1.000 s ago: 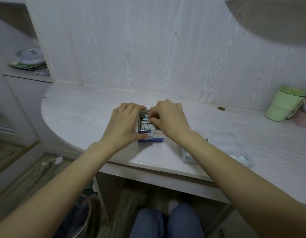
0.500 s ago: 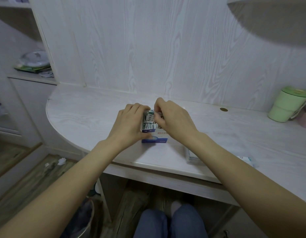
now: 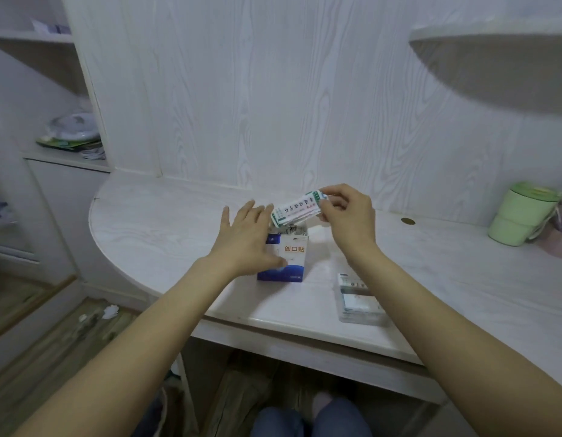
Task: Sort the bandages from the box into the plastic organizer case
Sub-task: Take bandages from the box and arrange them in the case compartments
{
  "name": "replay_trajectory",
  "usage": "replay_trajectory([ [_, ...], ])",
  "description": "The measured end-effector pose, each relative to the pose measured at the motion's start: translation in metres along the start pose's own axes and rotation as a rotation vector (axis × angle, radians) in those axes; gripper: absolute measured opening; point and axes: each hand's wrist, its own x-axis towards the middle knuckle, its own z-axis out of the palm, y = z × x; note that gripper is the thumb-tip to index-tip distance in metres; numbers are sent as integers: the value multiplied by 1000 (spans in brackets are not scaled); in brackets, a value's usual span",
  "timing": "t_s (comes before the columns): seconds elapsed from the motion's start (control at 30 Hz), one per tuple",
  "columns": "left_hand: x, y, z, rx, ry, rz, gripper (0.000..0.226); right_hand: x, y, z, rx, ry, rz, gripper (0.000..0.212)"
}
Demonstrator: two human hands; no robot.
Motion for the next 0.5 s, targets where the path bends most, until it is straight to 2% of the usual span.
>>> replay_trajectory([
  [0.07, -2, 12, 0, -71, 92, 30, 101, 1, 1, -9, 114, 10, 85, 17],
  [0.17, -12, 30, -5, -436, 387, 132, 80, -6, -2, -27, 248, -29, 130, 17],
  [0.23, -19, 44, -11, -599, 493, 162, 68, -14, -2, -40, 264, -50, 130, 18],
  [0.3, -24, 62, -18, -701, 409, 157, 58, -22, 0, -56, 272, -78, 135, 17],
  [0.37, -25, 77, -21, -757, 227, 148, 48, -31, 1, -70, 287, -119, 128, 16],
  [0.47, -27, 97, -18, -603, 53, 187, 31, -41, 7, -89, 317, -161, 135, 16],
  [0.5, -27, 104, -15, -646, 9, 192, 28, -44, 10, -95, 320, -163, 142, 16],
])
